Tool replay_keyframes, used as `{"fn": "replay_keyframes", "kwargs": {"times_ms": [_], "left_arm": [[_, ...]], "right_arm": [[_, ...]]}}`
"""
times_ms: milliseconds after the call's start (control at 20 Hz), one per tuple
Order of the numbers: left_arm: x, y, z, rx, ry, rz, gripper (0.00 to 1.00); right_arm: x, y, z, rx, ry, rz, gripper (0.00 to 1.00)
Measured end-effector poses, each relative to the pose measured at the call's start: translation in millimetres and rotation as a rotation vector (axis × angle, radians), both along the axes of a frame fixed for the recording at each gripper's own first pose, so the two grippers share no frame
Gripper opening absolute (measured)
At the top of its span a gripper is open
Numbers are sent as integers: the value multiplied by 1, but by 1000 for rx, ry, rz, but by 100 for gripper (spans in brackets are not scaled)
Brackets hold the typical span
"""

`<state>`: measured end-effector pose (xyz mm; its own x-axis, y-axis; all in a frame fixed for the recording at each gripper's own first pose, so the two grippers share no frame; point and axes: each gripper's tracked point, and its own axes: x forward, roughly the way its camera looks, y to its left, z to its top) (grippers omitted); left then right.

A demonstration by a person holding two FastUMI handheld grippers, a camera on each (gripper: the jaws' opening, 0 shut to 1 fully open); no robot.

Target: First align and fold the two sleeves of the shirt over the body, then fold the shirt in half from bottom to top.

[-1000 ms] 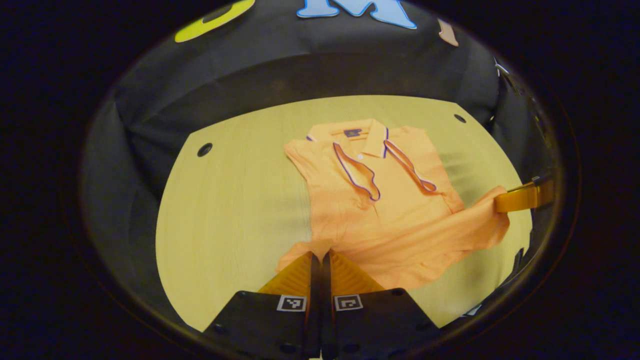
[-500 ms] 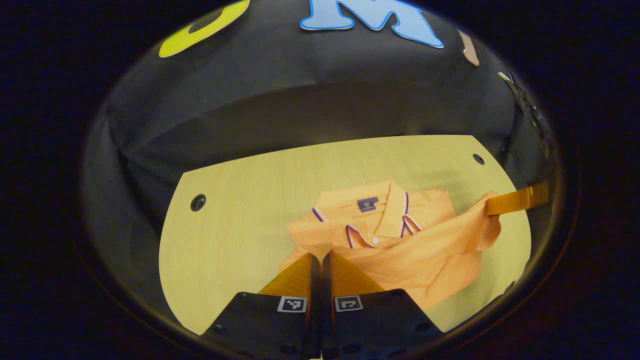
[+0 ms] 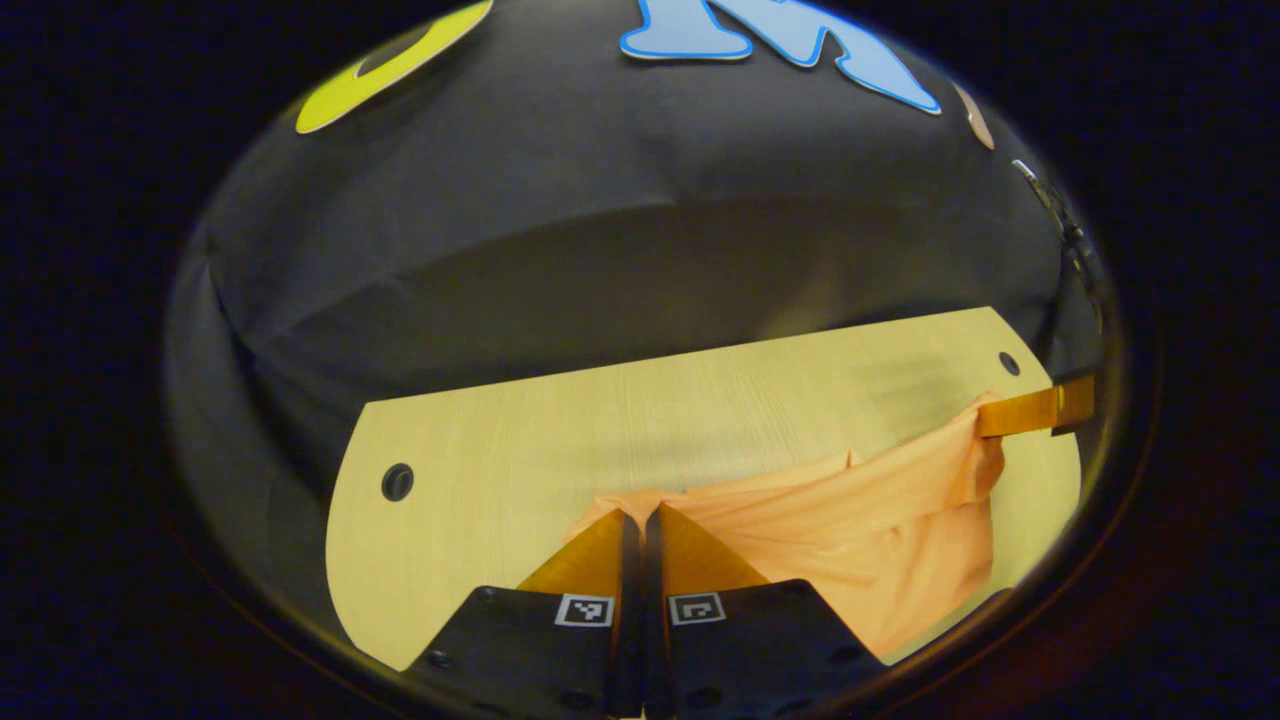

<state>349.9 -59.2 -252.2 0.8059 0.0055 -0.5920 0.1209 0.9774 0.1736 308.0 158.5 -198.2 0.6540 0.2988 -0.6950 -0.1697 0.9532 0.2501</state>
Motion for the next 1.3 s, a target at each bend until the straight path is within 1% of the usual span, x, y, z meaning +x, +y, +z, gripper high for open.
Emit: {"fn": "replay_keyframes", "kwargs": {"times_ms": [100, 300, 350, 400, 450, 500, 550, 650, 800, 1000, 1100, 1200, 1300], "left_arm": [[10, -6, -15, -12, 12, -3, 6], [8, -7, -28, -74, 25, 17, 8], [5, -6, -30, -85, 34, 22, 11], [4, -7, -34, -96, 43, 26, 11], [2, -8, -36, -102, 51, 30, 17], [-1, -10, -36, -106, 50, 33, 25], [-4, -10, -33, -104, 40, 36, 33], [-15, -7, -23, -101, 23, 31, 33], [-45, -12, 3, -108, 1, 17, 32], [-87, -20, 42, -120, -47, -4, 33], [-114, -29, 65, -125, -76, -17, 33], [-141, -35, 87, -132, -103, -30, 31], [-174, -38, 107, -134, -128, -40, 31]], "right_arm": [[6, 0, -13, -12, 9, 2, 6], [6, -4, -26, -57, 1, 28, 7], [8, -8, -25, -73, -14, 27, 17], [9, -8, -22, -66, -25, 32, 19], [7, -10, -23, -72, -27, 29, 29], [5, -13, -21, -74, -30, 29, 33], [2, -14, -17, -72, -34, 27, 33], [-8, -16, -9, -61, -45, 24, 34], [-34, -22, 8, -56, -70, 29, 33], [-79, -28, 36, -52, -108, 44, 34], [-104, -34, 50, -50, -129, 55, 33], [-130, -39, 65, -45, -159, 61, 33], [-158, -41, 80, -36, -187, 66, 34]]}}
